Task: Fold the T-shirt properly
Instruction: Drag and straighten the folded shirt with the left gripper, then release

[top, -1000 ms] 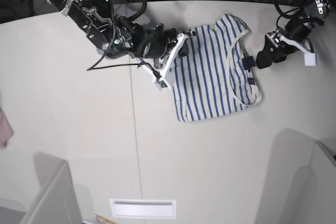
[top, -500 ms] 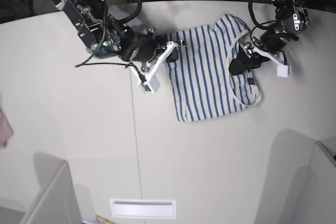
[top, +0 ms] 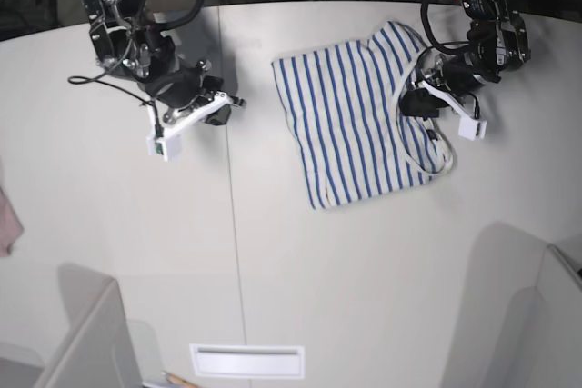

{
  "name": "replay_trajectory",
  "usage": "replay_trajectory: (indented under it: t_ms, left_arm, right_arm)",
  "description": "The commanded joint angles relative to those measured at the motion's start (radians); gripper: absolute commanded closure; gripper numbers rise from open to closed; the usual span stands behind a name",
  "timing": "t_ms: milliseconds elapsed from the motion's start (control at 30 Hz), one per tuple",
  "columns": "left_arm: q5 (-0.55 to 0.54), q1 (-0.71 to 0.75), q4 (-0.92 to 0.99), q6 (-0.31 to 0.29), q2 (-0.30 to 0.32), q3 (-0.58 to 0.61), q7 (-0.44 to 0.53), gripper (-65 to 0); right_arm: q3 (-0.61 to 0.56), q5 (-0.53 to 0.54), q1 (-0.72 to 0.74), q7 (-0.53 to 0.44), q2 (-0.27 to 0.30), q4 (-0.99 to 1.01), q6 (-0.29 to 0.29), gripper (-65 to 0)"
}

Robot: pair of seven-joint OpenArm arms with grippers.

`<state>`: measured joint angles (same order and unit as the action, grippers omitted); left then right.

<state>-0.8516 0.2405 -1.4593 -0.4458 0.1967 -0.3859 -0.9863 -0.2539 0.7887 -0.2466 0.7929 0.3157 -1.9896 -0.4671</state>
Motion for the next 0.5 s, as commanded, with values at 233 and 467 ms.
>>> replay_trajectory:
  t_ms: [233, 467]
  left_arm:
    - [0.231, -0.088, -0.004, 0.011, 0.139, 0.178, -0.153, 0.0]
    - [0.403, -0.26, -0.002, 0.005, 0.251, 0.514, -0.153, 0.0]
  right_arm:
    - [0.175, -0.004, -0.101, -0.017, 0.01, -0.015, 0.005, 0.0]
    - [0.302, -0.007, -0.144, -0.019, -0.025, -0.014, 0.005, 0.0]
